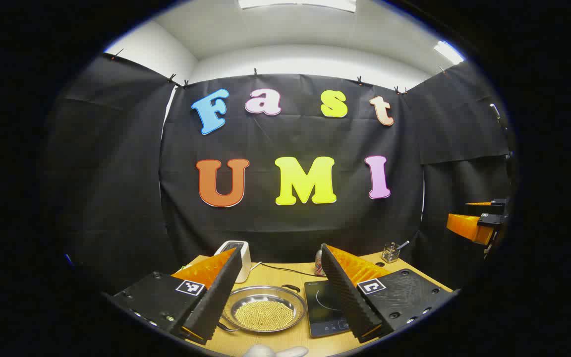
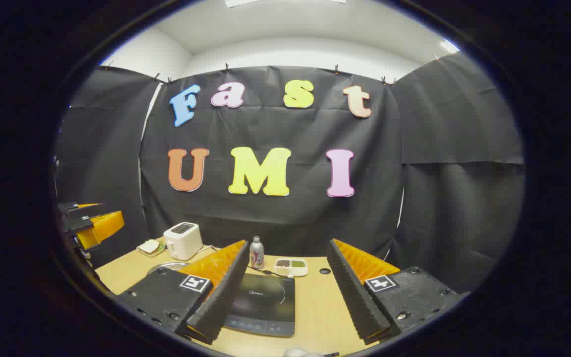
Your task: First push the handle of the pot to place it horizontally, then grasp the pot with both hands and set it on the induction cooktop.
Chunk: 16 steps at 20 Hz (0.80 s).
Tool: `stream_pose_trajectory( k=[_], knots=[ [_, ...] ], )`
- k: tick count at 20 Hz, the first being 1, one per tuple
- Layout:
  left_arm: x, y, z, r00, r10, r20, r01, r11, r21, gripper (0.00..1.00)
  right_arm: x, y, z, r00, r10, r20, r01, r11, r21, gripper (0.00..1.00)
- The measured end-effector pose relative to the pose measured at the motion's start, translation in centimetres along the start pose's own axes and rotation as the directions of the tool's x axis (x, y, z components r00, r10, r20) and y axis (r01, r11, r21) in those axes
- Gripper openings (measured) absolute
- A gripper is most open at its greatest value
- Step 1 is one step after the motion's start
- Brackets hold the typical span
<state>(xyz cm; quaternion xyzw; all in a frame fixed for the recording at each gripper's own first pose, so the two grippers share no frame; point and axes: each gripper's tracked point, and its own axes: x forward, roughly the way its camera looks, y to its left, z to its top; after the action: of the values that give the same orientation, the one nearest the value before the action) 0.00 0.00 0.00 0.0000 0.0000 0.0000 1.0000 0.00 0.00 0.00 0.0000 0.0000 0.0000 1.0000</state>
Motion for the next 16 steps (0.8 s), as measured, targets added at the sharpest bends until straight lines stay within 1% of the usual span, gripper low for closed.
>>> stream_pose_trajectory(
  k=[1, 7, 11, 12, 13, 14, 15, 16],
  knots=[
    [0.1, 0.0, -0.1, 1.000, 0.000, 0.001, 0.000, 1.000, -0.003, 0.96, 0.2, 0.1, -0.1, 1.000, 0.004, -0.001, -0.004, 1.000, -0.003, 0.96],
    [0.7, -0.1, -0.3, 1.000, -0.006, -0.003, 0.006, 1.000, 0.000, 0.96, 1.0, 0.1, -0.2, 1.000, 0.019, -0.013, -0.019, 1.000, -0.014, 0.96],
    [0.7, 0.3, -0.6, 1.000, 0.008, -0.006, -0.008, 1.000, 0.000, 0.96, 1.1, 0.2, 0.2, 1.000, 0.023, -0.008, -0.023, 1.000, -0.006, 0.96],
    [0.6, 0.3, -0.7, 1.000, 0.006, -0.011, -0.006, 1.000, 0.001, 0.96, 1.1, 0.2, 0.3, 1.000, 0.021, -0.005, -0.021, 1.000, -0.008, 0.99],
    [0.6, 0.4, -0.8, 1.000, 0.006, -0.017, -0.006, 1.000, 0.003, 0.96, 1.1, 0.2, 0.2, 1.000, 0.020, -0.007, -0.020, 1.000, -0.011, 0.96],
    [0.7, 0.3, -1.1, 1.000, 0.005, -0.028, -0.005, 1.000, 0.006, 0.96, 0.9, 0.4, 0.2, 1.000, 0.022, -0.009, -0.022, 1.000, -0.014, 0.99],
    [0.6, 0.0, -1.5, 0.999, -0.006, -0.046, 0.007, 1.000, 0.011, 0.96, 0.7, 0.6, 0.2, 1.000, 0.026, -0.011, -0.026, 1.000, -0.017, 0.96],
    [0.5, -0.2, -1.9, 0.998, -0.016, -0.058, 0.017, 1.000, 0.017, 0.95, 0.5, 0.8, 0.2, 1.000, 0.030, -0.010, -0.030, 0.999, -0.022, 0.96]
  ],
)
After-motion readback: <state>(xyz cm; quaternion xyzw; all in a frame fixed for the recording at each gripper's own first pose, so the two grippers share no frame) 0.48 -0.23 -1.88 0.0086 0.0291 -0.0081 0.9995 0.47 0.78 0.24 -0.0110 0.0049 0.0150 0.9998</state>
